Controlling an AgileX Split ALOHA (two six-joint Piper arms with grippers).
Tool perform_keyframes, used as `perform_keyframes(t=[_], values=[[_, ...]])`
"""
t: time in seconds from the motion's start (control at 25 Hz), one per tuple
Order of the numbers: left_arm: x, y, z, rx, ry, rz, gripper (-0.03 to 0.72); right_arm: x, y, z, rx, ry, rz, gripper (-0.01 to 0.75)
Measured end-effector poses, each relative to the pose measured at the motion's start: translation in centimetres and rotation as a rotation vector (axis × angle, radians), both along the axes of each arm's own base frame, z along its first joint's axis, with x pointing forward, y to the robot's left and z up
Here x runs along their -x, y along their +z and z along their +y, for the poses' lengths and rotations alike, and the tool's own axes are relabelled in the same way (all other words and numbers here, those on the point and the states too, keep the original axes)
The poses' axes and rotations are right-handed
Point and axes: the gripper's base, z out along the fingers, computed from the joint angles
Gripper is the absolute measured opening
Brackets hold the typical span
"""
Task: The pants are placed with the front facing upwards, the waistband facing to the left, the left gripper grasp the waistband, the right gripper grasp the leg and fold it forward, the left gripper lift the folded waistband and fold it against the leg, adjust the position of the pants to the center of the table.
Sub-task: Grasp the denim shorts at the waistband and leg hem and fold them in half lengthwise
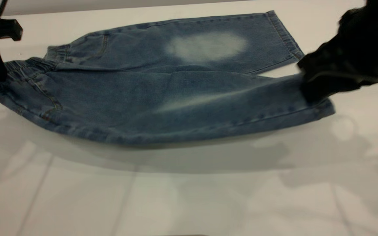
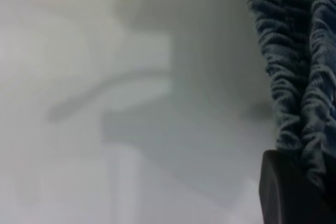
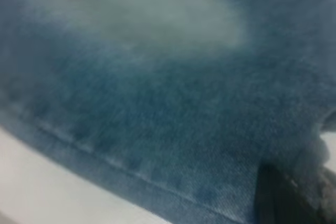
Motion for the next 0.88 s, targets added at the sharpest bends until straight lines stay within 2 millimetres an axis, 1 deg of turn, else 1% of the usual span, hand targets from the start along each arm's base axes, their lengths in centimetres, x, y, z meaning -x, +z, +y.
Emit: perform_keyframes(t=[0.08,0.16,0.28,0.4,0.56,0.64,0.88], values=[[0.2,0.2,-0.1,0.008,0.006,0.029,0.062,-0.9,0.7,-0.4,-0.002,-0.007,-0.025,0.038],[0.1,0.6,-0.2,0.011,0.009,0.051,0.062,-1.9,1.5,-0.4,-0.010,-0.001,-0.053,0.038],[-0.7,1.6,-0.3,0.018,0.013,0.028,0.062,-3.4,2.8,0.1,-0.020,0.017,-0.104,0.038],[-1.7,2.8,-0.3,0.025,0.016,-0.013,0.062,-4.6,3.1,0.6,-0.021,0.030,-0.127,0.038],[-2.8,3.7,-0.6,0.058,0.035,-0.040,0.062,-6.4,2.8,1.2,-0.016,0.044,-0.132,0.038],[-3.4,3.5,-0.8,0.085,0.053,-0.029,0.062,-7.3,2.6,1.5,-0.018,0.046,-0.133,0.038],[-6.1,1.4,-1.1,0.115,0.072,0.022,0.062,-10.1,2.4,2.3,-0.015,0.045,-0.175,0.038]])
